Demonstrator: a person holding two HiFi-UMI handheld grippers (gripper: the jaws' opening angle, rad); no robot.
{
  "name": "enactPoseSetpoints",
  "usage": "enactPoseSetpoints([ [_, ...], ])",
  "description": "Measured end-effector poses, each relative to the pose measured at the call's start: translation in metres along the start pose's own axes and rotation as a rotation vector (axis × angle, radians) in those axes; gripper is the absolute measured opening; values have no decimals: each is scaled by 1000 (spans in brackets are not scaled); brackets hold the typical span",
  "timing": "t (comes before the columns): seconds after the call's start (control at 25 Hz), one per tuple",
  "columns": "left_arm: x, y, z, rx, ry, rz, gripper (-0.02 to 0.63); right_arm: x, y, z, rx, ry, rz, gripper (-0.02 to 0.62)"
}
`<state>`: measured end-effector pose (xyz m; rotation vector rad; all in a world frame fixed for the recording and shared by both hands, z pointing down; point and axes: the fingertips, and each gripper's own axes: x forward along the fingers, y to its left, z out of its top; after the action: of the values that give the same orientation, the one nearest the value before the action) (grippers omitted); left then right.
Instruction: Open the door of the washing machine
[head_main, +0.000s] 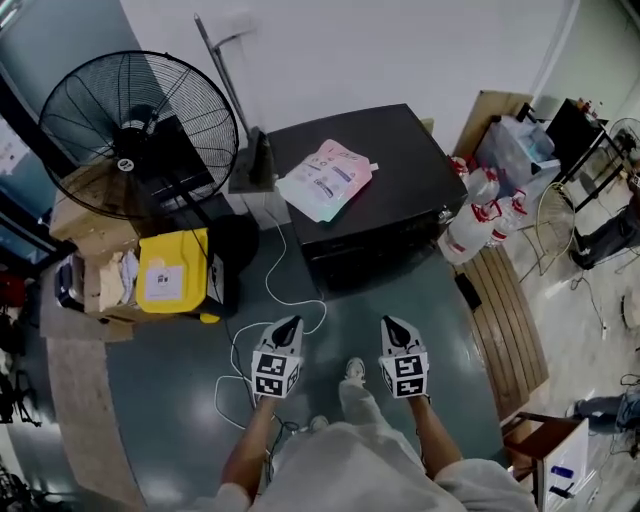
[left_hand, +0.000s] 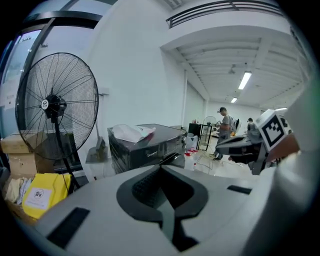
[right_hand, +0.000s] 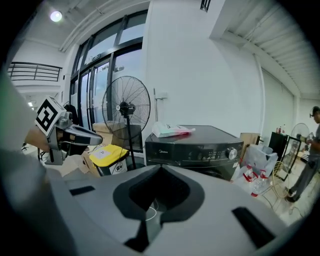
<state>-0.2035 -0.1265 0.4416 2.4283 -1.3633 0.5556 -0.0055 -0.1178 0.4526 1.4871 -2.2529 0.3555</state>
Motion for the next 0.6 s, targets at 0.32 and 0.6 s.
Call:
enactPoseSetpoints([
  [0.32,61,14,15,-4,34,40,8,55,-45,16,-21,11,66,-2],
  [0.6,103,25,17,-2,64,54,8,93,-67,14,-26,34,108,-2],
])
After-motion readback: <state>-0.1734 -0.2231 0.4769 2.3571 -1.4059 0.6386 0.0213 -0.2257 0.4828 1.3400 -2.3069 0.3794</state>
